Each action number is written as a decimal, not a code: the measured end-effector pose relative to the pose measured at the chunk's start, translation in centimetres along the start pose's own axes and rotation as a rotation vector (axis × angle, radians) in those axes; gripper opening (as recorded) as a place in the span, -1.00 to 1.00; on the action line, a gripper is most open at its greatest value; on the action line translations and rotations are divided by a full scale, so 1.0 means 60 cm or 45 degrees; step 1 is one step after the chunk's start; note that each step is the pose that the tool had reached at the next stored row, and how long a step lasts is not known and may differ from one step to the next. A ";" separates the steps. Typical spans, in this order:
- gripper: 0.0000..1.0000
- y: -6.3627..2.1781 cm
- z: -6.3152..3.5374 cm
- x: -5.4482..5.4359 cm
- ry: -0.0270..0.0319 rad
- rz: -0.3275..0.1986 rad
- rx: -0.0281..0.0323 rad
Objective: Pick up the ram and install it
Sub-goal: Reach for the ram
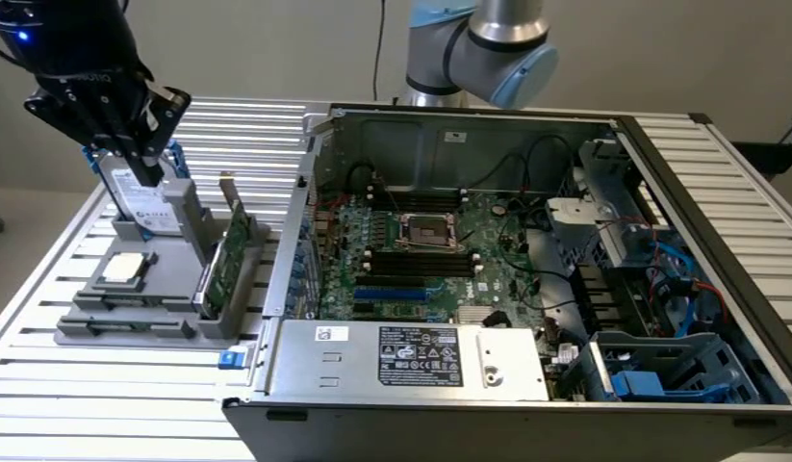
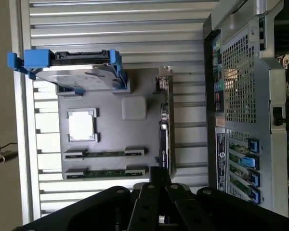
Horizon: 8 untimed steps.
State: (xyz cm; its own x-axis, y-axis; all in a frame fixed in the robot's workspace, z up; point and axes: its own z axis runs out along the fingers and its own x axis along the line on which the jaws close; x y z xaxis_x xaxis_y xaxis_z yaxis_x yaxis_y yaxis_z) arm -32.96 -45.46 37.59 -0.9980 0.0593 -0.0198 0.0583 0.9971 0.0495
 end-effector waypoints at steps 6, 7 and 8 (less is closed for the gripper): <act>-0.79 -0.011 0.008 0.033 0.0001 -0.001 0.0001; -0.79 -0.013 0.009 0.037 0.0003 -0.001 0.0002; -0.79 -0.014 0.010 0.042 0.0002 -0.001 0.0002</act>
State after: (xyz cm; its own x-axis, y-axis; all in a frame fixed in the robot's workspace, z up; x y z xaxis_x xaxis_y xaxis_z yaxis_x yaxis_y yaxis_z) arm -35.51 -46.13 36.91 -0.9981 0.0586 -0.0197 0.0575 0.9971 0.0493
